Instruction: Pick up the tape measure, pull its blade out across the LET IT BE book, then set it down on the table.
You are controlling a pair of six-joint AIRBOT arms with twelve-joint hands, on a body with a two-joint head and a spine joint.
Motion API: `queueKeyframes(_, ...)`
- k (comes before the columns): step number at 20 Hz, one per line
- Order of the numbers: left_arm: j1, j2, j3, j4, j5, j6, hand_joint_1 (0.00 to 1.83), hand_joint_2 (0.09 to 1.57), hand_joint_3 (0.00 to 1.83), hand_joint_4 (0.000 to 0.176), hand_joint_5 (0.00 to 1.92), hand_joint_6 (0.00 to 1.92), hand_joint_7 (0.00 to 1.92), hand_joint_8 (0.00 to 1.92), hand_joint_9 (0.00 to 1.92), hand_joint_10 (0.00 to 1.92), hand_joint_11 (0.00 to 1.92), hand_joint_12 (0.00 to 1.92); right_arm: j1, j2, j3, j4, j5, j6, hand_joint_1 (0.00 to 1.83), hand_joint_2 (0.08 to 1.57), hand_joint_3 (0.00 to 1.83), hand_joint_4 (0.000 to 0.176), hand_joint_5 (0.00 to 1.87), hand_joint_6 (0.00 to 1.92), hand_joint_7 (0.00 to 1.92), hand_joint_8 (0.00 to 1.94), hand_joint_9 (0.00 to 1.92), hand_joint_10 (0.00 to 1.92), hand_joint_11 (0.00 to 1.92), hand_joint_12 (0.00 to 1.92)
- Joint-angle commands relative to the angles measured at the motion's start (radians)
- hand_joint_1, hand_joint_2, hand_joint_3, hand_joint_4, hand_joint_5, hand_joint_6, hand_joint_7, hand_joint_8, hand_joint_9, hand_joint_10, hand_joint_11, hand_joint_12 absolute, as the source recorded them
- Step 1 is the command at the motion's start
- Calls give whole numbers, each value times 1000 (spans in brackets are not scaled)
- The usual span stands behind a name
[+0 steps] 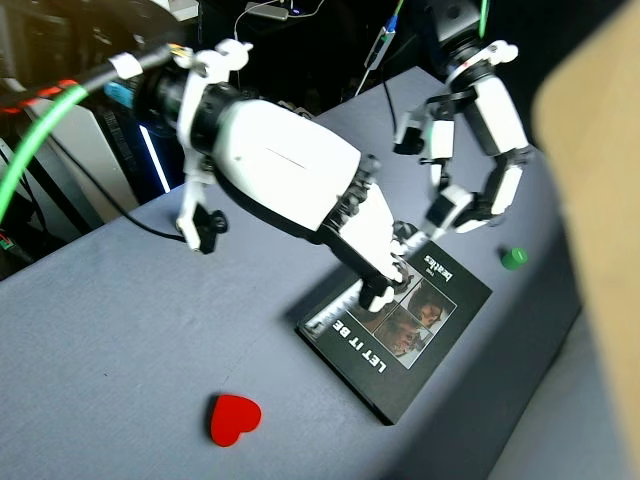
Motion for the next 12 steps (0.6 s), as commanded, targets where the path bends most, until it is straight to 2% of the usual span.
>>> queueKeyframes(1, -14, 0, 7, 12, -56, 5, 1361, 1164, 0, 0, 868, 1000, 820, 1200, 846, 1411, 800, 1315, 21, -8, 14, -68, 41, 1, 1011, 1105, 0, 0, 680, 19, 699, 27, 694, 53, 341, 1063)
queueKeyframes(3, -14, 4, 16, -10, -47, 32, 1362, 1163, 0, 0, 868, 1003, 819, 1198, 851, 1409, 806, 1315, 38, -39, 63, -63, 24, 13, 1011, 1106, 0, 0, 668, 12, 705, 27, 696, 52, 338, 1064)
queueKeyframes(7, -33, 4, 36, -27, -34, 34, 1361, 1162, 0, 0, 876, 1013, 817, 1187, 851, 1404, 811, 1315, 50, -89, 125, -9, 36, 25, 1016, 1110, 1, 0, 655, 4, 707, 23, 695, 49, 310, 1057)
queueKeyframes(12, -73, 4, 44, -59, -38, 51, 1361, 1161, 2, 0, 874, 1029, 817, 1182, 853, 1396, 801, 1301, 10, -145, 168, -86, 82, 121, 1044, 1118, 1, 0, 711, 16, 739, 21, 714, 49, 337, 1110)
